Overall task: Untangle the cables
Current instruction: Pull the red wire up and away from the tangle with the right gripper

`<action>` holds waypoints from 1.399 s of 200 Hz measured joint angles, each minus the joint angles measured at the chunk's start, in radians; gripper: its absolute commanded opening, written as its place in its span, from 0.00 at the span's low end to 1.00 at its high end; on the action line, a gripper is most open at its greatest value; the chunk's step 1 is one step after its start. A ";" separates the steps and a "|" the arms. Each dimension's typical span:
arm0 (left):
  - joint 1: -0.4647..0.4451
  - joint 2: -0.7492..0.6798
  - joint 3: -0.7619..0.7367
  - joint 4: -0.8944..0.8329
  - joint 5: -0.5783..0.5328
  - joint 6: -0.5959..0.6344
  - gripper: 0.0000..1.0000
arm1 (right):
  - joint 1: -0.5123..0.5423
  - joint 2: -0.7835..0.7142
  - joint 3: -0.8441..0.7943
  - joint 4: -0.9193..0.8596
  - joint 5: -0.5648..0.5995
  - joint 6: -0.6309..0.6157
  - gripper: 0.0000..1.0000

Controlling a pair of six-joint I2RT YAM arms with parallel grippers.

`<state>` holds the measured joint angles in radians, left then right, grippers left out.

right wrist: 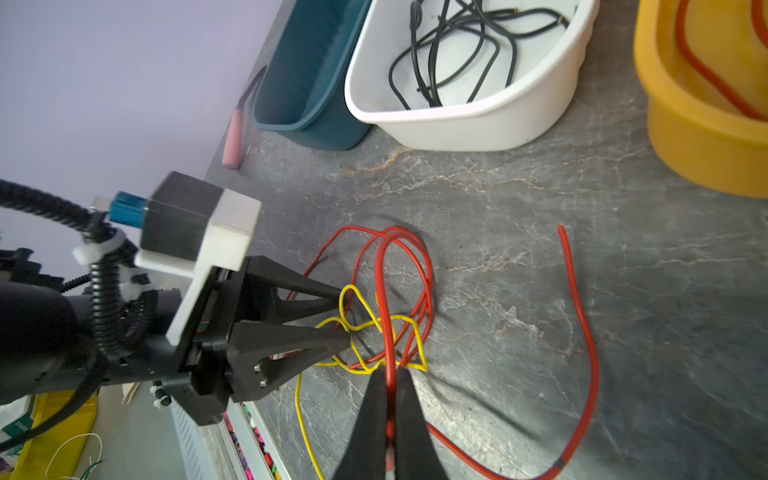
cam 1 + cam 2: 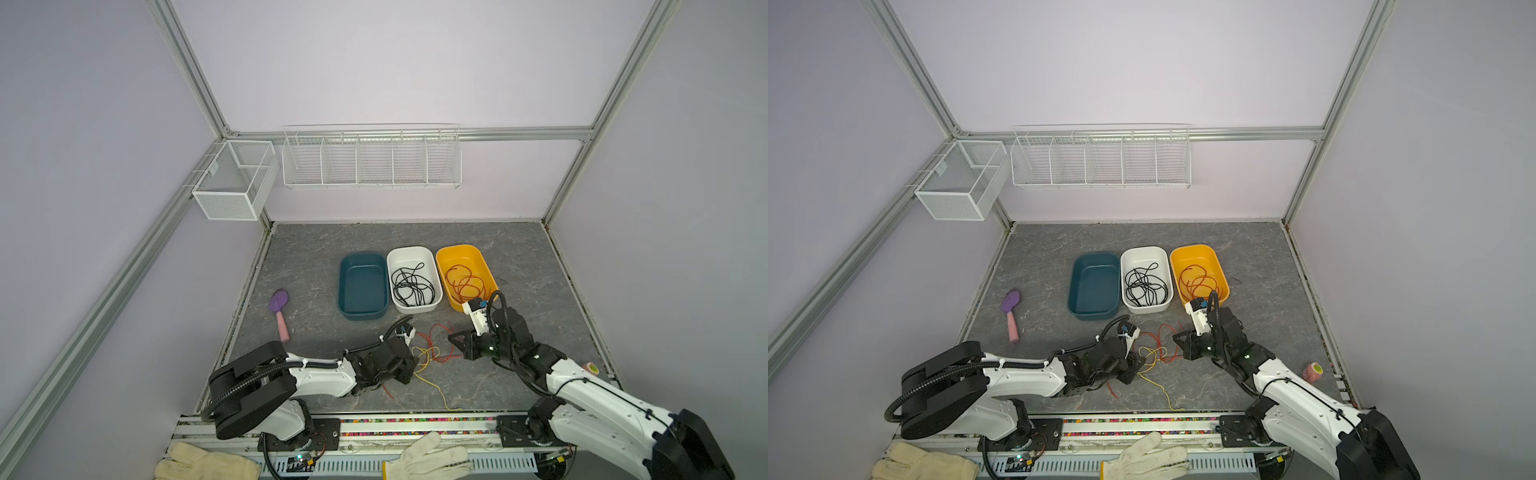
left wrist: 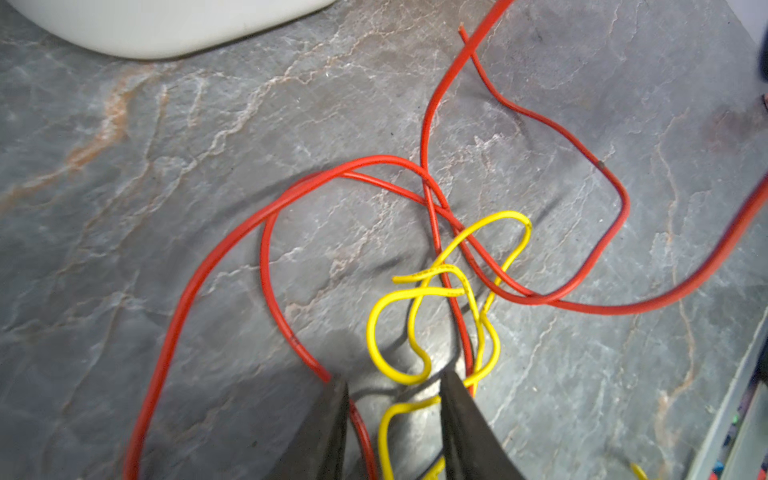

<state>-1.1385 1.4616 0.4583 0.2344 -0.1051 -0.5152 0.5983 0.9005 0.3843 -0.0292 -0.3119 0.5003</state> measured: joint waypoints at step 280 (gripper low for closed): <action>-0.007 0.101 -0.052 0.267 0.039 -0.016 0.35 | 0.000 -0.225 0.806 -0.652 0.057 -0.113 0.06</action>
<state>-1.1458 1.5627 0.4065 0.5011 -0.0662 -0.5312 0.5983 0.6750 1.1908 -0.6815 -0.2546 0.3878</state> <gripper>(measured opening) 0.348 0.059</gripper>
